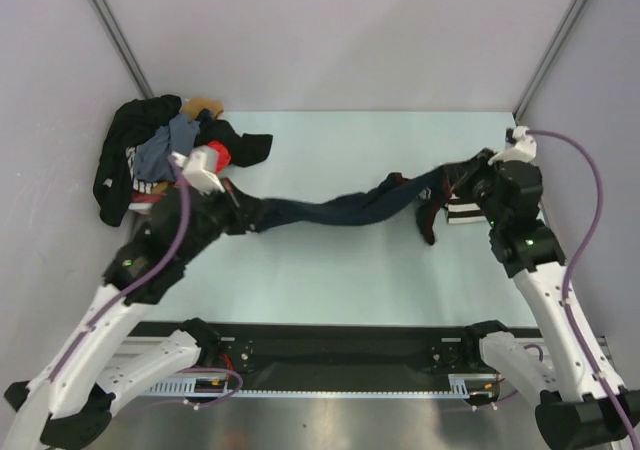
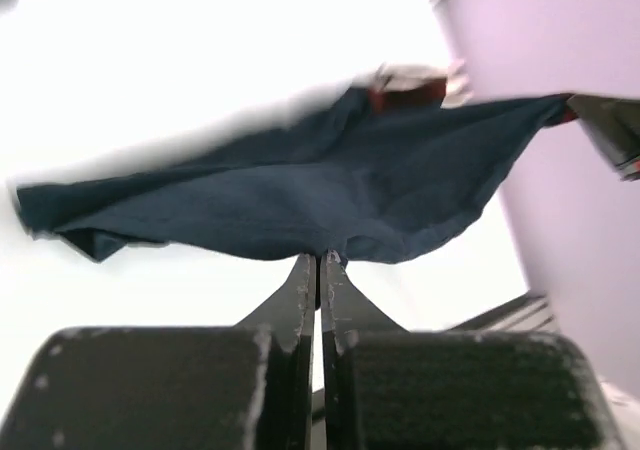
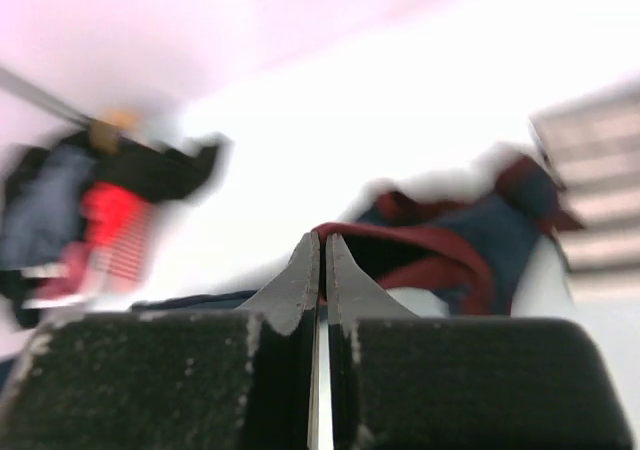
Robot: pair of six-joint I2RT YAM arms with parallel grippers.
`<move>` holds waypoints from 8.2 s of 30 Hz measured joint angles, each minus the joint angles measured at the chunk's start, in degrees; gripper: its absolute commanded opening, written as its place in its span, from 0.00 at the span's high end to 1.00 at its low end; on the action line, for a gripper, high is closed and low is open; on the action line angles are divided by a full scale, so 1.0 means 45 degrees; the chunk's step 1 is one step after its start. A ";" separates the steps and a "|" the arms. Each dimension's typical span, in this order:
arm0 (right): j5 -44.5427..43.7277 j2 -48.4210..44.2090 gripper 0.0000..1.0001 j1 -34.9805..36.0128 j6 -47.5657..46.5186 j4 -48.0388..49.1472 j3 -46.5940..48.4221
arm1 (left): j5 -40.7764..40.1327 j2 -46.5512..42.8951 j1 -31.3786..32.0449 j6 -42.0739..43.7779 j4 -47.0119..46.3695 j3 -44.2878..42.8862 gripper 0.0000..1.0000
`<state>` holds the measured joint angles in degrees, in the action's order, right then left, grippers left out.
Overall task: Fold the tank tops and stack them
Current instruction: Flatten the tank top out, then fold the tank top
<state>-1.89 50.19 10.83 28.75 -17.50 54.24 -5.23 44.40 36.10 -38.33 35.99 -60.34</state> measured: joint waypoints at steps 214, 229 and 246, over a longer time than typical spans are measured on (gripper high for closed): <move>0.4687 1.3027 1.00 -0.0991 0.1360 0.8403 0.1375 | 0.3929 1.3274 -0.8393 0.1287 -1.1356 0.0835 1.00; 0.3444 1.1948 1.00 -0.0743 0.1472 0.8918 -0.0665 | 0.3954 1.3080 -0.8383 0.1302 -1.1506 0.1676 1.00; 0.3245 1.1128 1.00 -0.0908 0.1622 0.9267 -0.1535 | 0.4114 1.2726 -0.8388 0.1302 -1.1200 0.1763 1.00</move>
<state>12.71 100.27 6.74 36.05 24.21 47.33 13.28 101.67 -1.65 -32.47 -14.41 -52.40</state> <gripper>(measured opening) 0.018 0.010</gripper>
